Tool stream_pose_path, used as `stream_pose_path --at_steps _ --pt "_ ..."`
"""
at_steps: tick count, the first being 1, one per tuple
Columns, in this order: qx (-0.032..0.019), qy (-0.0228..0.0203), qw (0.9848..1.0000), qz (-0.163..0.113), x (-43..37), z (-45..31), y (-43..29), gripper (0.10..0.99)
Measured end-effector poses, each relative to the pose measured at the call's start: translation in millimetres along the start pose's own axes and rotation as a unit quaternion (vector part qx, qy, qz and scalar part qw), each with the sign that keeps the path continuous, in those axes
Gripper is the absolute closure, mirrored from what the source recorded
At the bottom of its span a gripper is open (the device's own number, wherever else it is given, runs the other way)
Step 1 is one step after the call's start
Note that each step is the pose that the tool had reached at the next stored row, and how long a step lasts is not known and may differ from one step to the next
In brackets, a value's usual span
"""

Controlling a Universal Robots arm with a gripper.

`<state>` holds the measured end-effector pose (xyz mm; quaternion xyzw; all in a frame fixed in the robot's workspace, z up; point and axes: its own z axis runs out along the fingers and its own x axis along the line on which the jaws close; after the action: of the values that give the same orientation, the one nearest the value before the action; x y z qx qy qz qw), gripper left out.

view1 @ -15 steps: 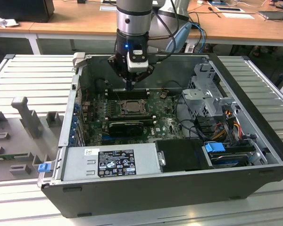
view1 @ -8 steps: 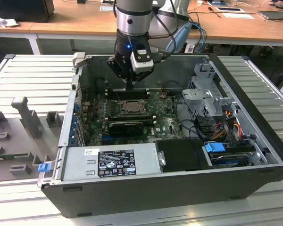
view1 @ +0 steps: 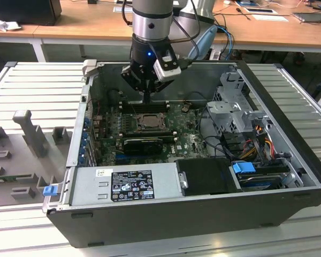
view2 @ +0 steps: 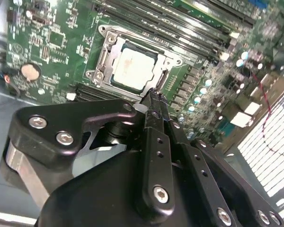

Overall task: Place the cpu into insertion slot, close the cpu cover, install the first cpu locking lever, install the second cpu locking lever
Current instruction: 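Install the first cpu locking lever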

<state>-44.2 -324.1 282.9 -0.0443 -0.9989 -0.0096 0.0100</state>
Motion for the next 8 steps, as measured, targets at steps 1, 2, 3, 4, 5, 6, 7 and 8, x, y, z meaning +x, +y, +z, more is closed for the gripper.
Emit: stream_pose_path --at_steps 1,2,3,4,5,6,7,8 --pt "0.0002 0.0001 1.0000 -0.010 0.0 0.1 0.0 0.980" --pt "0.0004 0.0002 0.9998 -0.019 0.0 0.2 0.0 0.980" --pt "0.0005 0.0003 0.9996 -0.027 0.0 0.3 0.0 0.980" --pt "0.0007 0.0003 0.9993 -0.038 0.0 0.4 0.0 0.980" --pt "0.0009 0.0004 0.9989 -0.046 0.0 0.5 0.0 0.980" --pt "0.0011 0.0005 0.9984 -0.057 0.0 0.6 0.0 0.980" --pt "0.0013 0.0006 0.9979 -0.065 0.0 0.6 0.0 0.980" --pt "0.0015 0.0006 0.9971 -0.076 0.0 0.6 0.0 0.980"
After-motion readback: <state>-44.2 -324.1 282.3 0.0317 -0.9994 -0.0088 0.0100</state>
